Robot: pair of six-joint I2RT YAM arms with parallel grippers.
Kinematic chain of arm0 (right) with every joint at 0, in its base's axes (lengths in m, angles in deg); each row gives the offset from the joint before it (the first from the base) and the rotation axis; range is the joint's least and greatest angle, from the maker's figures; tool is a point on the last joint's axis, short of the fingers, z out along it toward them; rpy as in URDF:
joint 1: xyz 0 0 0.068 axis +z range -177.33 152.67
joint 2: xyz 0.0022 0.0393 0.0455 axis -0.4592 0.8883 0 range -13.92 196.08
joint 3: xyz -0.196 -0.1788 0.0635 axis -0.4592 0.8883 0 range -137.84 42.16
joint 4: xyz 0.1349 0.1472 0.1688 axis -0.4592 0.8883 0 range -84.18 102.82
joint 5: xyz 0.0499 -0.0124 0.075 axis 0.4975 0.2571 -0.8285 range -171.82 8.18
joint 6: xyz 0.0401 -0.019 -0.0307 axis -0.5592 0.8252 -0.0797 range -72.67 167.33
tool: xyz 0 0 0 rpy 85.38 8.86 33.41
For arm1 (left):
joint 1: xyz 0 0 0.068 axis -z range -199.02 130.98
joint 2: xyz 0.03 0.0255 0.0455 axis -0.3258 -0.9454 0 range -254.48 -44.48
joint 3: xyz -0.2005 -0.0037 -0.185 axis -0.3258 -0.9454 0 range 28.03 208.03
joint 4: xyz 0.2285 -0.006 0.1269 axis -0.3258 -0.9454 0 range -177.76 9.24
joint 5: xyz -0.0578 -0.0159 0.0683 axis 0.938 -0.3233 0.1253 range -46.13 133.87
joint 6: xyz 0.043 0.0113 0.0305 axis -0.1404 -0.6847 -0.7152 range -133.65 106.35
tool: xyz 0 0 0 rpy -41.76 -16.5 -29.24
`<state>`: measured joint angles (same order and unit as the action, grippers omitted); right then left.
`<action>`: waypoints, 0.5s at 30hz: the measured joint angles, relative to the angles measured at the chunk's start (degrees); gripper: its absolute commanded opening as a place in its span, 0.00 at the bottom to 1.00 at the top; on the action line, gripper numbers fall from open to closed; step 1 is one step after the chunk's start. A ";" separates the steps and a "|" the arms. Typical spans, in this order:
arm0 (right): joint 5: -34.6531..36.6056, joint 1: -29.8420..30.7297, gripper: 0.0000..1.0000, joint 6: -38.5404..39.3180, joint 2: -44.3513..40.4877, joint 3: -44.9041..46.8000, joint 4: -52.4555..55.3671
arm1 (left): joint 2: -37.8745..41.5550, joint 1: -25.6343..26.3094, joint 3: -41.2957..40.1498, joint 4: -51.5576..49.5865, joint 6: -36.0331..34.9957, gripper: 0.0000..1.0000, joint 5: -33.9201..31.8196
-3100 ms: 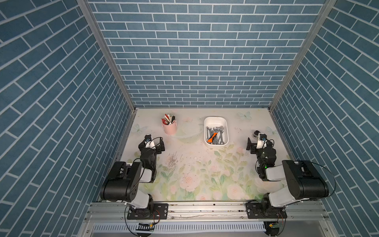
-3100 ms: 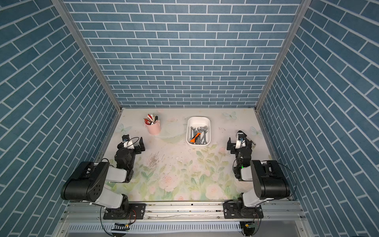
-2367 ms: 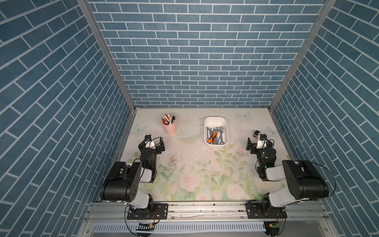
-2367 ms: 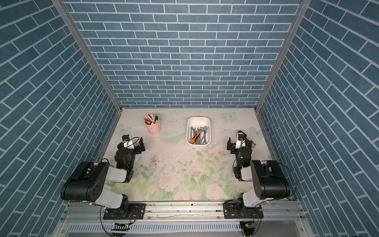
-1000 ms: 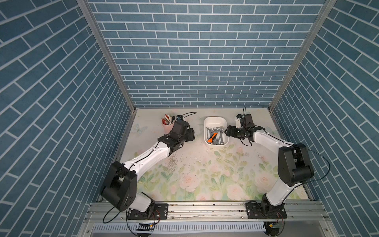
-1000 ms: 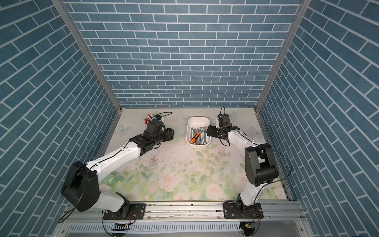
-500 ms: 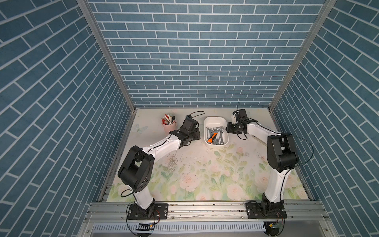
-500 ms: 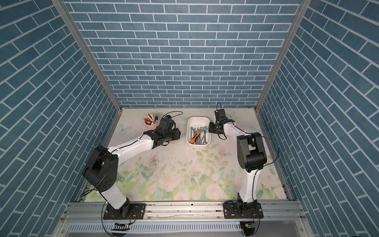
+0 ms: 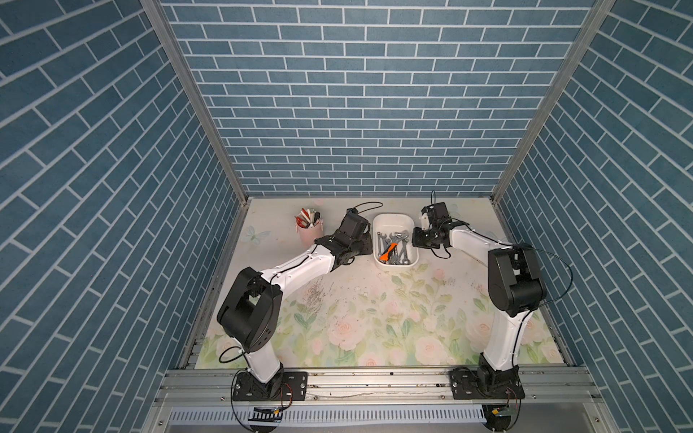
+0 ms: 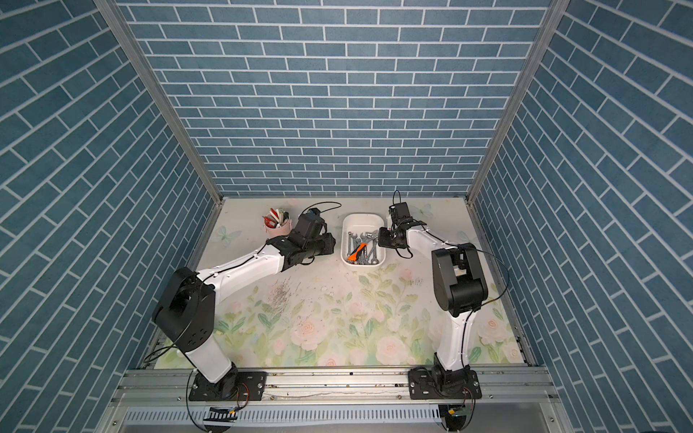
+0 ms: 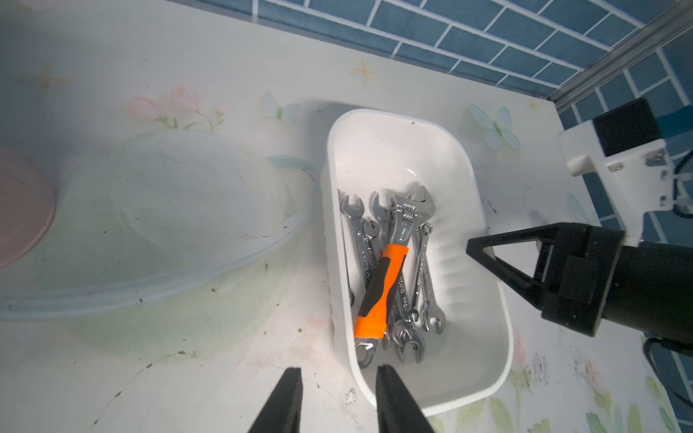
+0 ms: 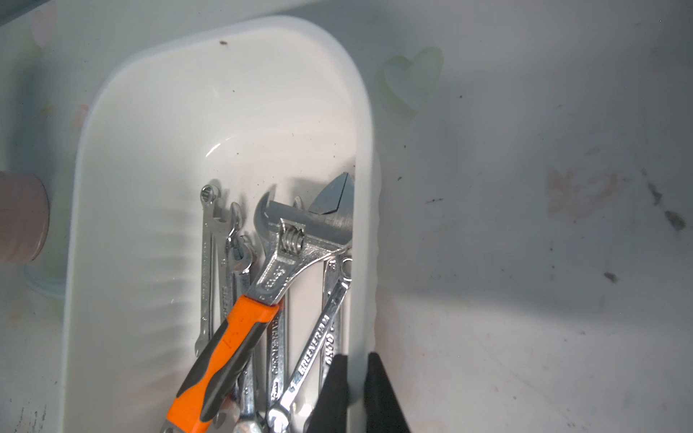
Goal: Take out the wrench from the storage box
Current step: Move the storage box to the center of the board.
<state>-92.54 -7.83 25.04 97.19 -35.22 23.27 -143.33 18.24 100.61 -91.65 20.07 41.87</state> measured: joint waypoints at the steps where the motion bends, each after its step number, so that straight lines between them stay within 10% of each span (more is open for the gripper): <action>1: 0.02 0.24 0.06 0.02 -0.52 0.68 0.07 | -0.46 0.57 0.72 -0.02 -0.26 0.38 -0.13; 15: 0.09 5.88 0.06 -4.68 -10.01 12.39 -0.37 | -6.08 6.62 4.00 -1.84 -2.49 0.37 -0.31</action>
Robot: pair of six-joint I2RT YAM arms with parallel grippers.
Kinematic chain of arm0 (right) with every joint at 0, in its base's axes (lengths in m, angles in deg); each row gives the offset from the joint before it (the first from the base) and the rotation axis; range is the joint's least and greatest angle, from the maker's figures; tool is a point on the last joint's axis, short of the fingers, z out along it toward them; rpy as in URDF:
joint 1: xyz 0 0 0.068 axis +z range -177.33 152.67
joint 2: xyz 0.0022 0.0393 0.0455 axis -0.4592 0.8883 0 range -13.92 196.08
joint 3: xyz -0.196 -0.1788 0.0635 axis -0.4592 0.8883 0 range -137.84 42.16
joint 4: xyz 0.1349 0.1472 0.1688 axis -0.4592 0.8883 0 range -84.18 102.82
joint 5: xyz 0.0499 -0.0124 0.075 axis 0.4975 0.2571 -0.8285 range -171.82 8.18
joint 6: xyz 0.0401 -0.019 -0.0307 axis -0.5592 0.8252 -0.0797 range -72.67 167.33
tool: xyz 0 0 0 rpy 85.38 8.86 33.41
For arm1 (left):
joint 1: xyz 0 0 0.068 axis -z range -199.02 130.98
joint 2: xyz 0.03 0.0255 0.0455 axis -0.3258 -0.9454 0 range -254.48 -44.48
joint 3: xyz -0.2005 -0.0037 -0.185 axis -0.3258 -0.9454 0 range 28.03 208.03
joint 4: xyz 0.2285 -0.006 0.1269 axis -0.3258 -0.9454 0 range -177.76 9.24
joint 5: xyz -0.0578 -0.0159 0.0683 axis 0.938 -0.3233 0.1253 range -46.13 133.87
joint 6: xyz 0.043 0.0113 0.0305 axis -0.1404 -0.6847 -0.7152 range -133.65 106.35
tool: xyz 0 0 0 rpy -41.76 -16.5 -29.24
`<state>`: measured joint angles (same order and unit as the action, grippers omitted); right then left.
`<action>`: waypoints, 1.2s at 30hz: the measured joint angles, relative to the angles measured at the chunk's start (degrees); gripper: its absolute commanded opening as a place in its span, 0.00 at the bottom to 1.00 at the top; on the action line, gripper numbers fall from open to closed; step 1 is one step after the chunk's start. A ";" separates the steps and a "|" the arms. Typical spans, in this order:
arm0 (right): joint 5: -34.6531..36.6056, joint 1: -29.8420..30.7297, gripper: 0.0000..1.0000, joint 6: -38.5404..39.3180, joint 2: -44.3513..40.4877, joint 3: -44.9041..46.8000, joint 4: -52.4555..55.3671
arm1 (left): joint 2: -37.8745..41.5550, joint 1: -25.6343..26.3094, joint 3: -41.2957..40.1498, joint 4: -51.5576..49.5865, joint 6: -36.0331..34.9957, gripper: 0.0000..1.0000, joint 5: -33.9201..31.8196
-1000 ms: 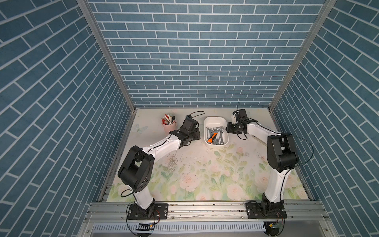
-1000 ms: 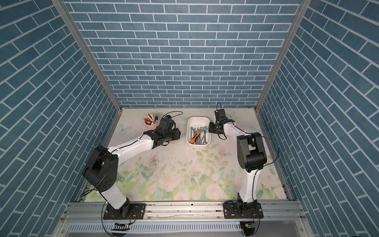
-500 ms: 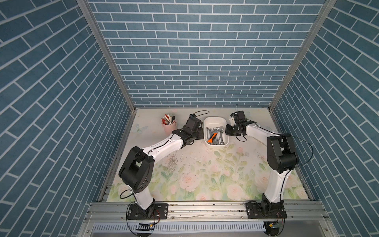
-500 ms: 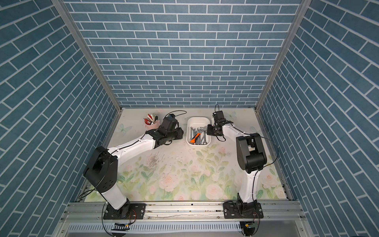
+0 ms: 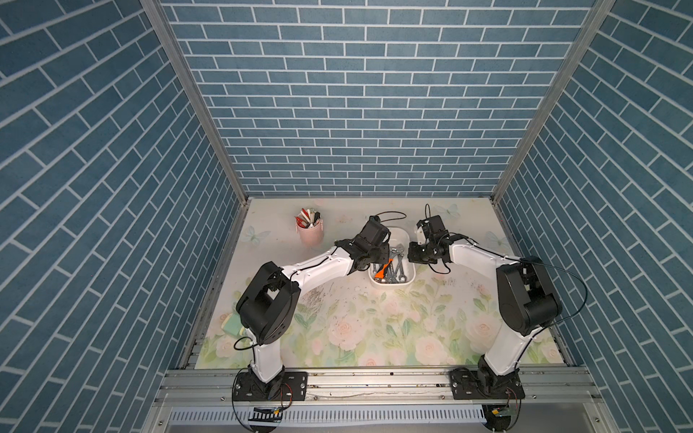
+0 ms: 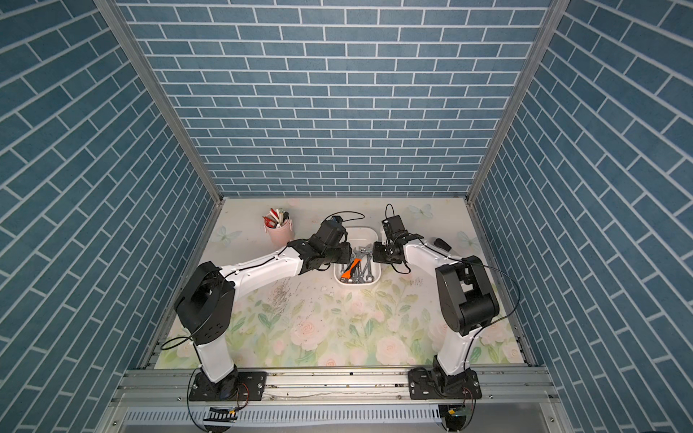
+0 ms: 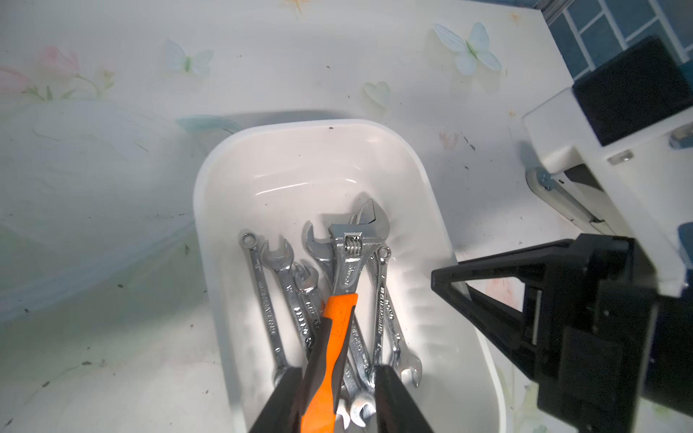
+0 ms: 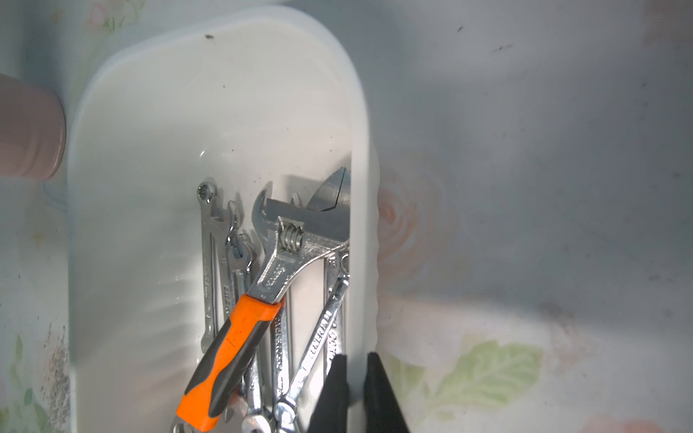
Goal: Take out the wrench from the storage box
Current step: Move the storage box to the center of the board.
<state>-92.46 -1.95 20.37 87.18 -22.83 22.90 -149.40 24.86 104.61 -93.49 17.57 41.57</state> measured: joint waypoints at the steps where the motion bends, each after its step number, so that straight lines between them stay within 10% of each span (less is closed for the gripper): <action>1: 0.02 0.57 0.06 -0.68 -0.76 0.90 -0.11 | 0.00 0.33 -0.31 0.22 0.02 0.37 0.04; 10: -1.42 4.02 0.38 -5.81 -6.05 6.54 -0.79 | 0.00 2.16 -6.14 1.03 -0.90 0.43 0.02; 36: -1.86 -7.56 0.42 -4.15 -18.75 12.83 2.27 | -12.20 4.50 2.27 -4.59 -9.16 0.43 -6.86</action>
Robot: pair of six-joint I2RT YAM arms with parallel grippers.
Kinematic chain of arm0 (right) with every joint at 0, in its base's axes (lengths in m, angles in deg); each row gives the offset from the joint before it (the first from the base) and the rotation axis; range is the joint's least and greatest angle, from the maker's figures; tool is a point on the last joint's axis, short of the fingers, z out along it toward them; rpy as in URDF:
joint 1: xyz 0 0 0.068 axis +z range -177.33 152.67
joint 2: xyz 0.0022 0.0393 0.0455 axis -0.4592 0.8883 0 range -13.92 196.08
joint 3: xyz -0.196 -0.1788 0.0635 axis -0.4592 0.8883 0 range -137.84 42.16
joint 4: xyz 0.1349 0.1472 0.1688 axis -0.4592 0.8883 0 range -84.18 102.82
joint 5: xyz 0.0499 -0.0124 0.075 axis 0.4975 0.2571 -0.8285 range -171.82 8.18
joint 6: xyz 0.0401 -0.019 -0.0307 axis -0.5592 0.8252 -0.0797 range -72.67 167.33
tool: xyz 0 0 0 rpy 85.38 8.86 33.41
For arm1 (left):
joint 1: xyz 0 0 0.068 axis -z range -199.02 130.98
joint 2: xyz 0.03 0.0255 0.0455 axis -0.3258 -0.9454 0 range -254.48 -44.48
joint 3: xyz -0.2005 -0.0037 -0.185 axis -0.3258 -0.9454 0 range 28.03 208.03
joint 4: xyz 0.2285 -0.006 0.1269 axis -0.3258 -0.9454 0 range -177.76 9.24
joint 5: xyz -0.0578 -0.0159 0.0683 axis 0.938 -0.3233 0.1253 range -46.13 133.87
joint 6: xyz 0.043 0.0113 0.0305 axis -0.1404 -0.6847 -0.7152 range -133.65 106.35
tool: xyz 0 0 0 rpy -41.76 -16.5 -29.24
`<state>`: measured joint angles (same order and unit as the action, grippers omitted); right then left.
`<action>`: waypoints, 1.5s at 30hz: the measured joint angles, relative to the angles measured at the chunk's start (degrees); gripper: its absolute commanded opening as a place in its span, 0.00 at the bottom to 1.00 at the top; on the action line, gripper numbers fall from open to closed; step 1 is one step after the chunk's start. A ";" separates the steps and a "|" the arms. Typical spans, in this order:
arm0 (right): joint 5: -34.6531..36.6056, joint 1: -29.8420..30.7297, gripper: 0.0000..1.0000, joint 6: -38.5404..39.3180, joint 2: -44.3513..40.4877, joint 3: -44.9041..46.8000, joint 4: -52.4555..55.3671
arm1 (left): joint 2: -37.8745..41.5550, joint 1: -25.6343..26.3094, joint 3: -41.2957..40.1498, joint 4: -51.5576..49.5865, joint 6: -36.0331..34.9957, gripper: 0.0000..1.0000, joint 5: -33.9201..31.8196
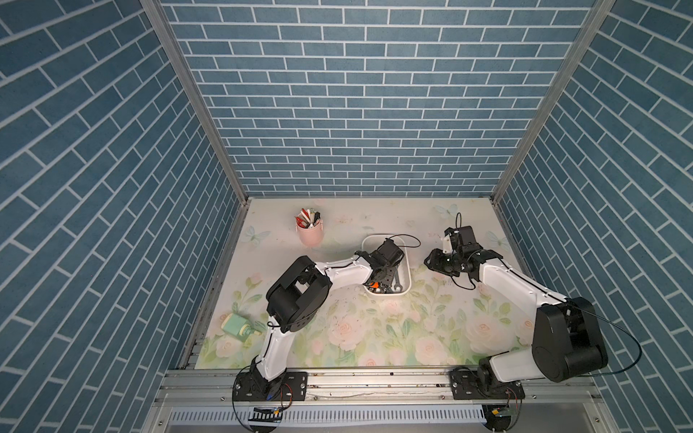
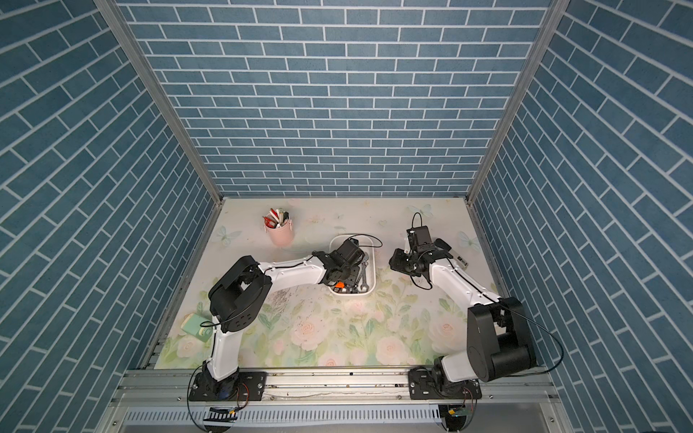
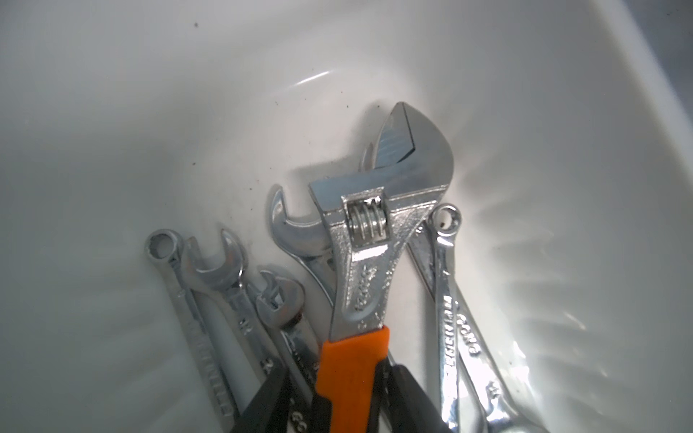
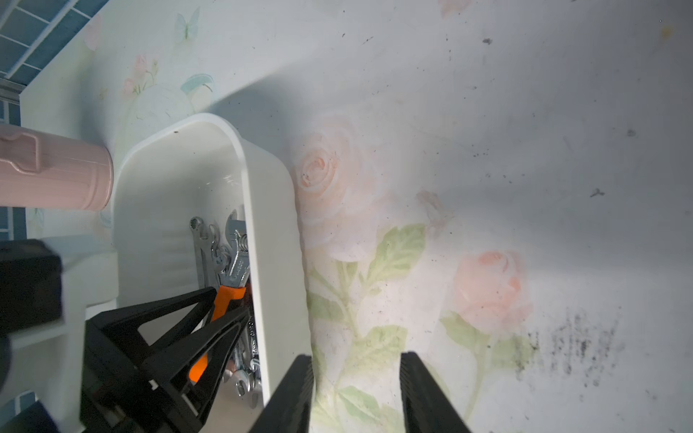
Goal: Take out the wrench from the storage box
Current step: Move the storage box to the center of the board, then pick up the wrench from the storage box.
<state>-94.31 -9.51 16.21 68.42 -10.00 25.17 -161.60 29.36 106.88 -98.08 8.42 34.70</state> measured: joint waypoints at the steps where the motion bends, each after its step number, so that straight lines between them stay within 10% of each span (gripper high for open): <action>1: -0.11 0.00 0.42 0.07 0.00 0.02 -0.02 | 0.00 -0.02 0.00 -0.02 -0.13 0.40 -0.20; 27: -1.40 0.00 0.42 1.09 -1.95 1.57 0.17 | 15.82 0.94 -19.56 0.85 -1.20 0.36 0.90; 45: -3.30 0.17 0.44 1.11 -2.75 1.86 0.22 | 13.05 1.05 -16.00 0.46 -0.94 0.46 -0.72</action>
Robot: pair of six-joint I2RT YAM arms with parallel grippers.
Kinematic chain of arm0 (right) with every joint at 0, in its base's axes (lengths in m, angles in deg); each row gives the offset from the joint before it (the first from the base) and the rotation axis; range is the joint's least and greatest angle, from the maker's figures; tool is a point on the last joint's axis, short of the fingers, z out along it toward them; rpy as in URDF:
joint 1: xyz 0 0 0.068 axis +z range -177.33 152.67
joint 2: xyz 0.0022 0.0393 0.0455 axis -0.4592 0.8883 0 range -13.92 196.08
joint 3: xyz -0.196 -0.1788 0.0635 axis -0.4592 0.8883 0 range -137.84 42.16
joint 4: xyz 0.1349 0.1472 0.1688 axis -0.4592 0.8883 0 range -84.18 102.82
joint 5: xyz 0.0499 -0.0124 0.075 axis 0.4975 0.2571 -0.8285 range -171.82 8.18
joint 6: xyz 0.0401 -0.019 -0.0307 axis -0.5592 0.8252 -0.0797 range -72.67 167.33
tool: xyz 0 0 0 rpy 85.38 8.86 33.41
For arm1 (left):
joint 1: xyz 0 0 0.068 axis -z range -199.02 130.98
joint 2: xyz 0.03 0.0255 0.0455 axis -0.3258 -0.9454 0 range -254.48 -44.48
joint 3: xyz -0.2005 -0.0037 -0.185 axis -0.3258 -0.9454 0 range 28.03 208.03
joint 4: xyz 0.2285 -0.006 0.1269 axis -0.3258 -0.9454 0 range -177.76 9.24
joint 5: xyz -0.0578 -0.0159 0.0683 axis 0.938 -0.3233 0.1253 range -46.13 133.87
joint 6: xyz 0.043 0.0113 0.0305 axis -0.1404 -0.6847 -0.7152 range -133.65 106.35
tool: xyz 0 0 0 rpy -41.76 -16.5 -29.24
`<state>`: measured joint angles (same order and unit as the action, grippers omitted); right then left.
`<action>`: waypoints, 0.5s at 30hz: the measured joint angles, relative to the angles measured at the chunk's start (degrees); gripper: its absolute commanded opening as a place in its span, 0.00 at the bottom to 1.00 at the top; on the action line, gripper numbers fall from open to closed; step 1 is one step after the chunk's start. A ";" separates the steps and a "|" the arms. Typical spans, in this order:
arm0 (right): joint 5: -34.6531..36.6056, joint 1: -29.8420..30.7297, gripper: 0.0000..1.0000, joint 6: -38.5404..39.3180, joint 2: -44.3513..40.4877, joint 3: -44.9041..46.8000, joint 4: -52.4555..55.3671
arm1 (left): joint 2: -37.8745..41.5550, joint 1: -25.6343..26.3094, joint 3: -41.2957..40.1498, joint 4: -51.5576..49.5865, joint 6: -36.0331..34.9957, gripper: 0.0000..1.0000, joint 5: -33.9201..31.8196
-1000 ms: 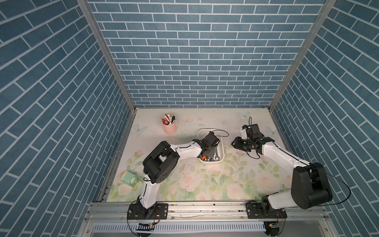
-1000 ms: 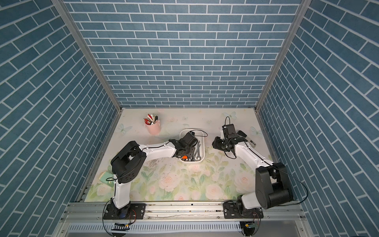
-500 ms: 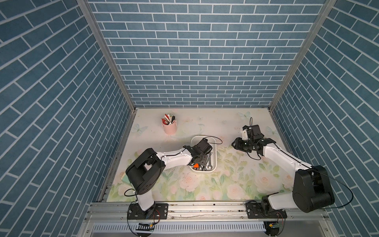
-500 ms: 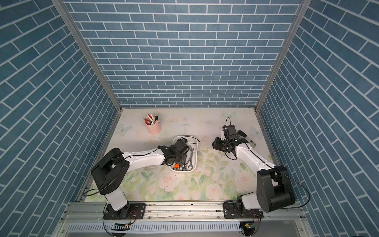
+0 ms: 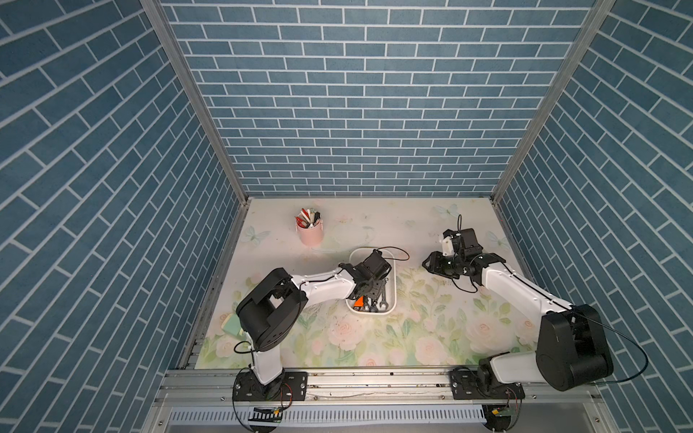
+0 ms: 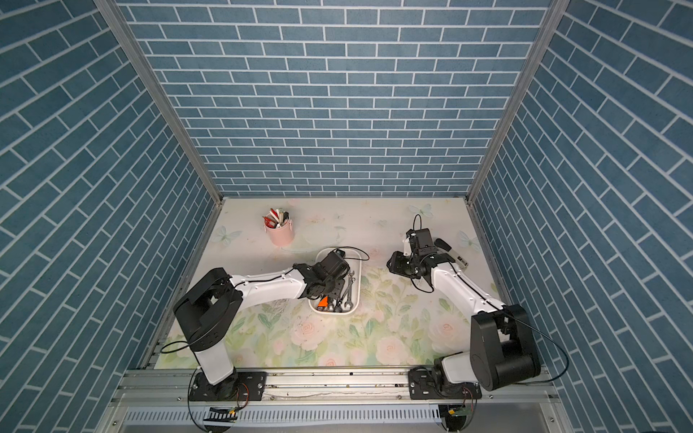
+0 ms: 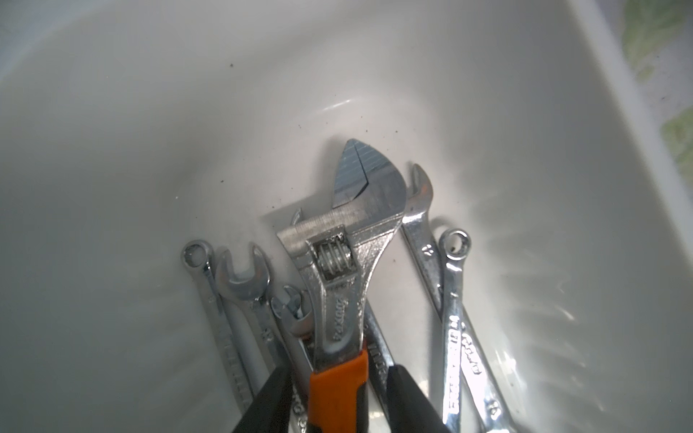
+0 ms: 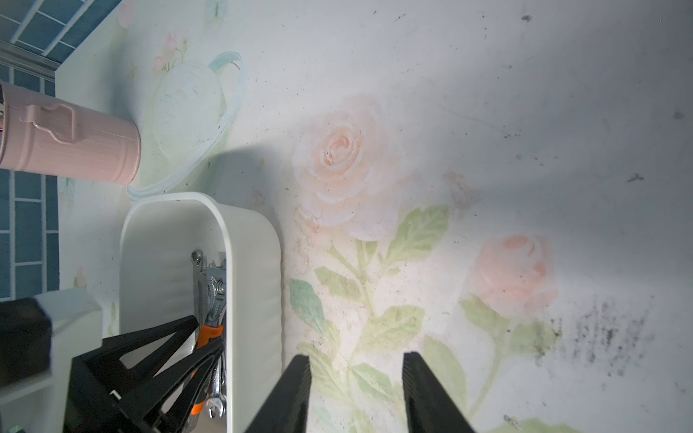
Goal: Take out the wrench from the storage box
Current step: Pick up the wrench from the storage box.
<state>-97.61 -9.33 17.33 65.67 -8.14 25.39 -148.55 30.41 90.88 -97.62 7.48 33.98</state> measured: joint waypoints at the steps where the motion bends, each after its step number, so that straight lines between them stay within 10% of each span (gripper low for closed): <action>1: -0.02 0.00 0.44 0.00 0.00 0.00 0.07 | -0.46 0.00 0.24 0.02 0.00 0.46 -0.02; 15: -0.11 0.33 0.44 0.00 -0.22 0.00 1.31 | -1.84 0.00 0.48 0.22 0.28 0.18 -0.85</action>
<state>-97.72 -9.01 17.33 65.45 -8.14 26.70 -150.39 30.41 91.36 -97.40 7.76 33.13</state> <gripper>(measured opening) 0.443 0.288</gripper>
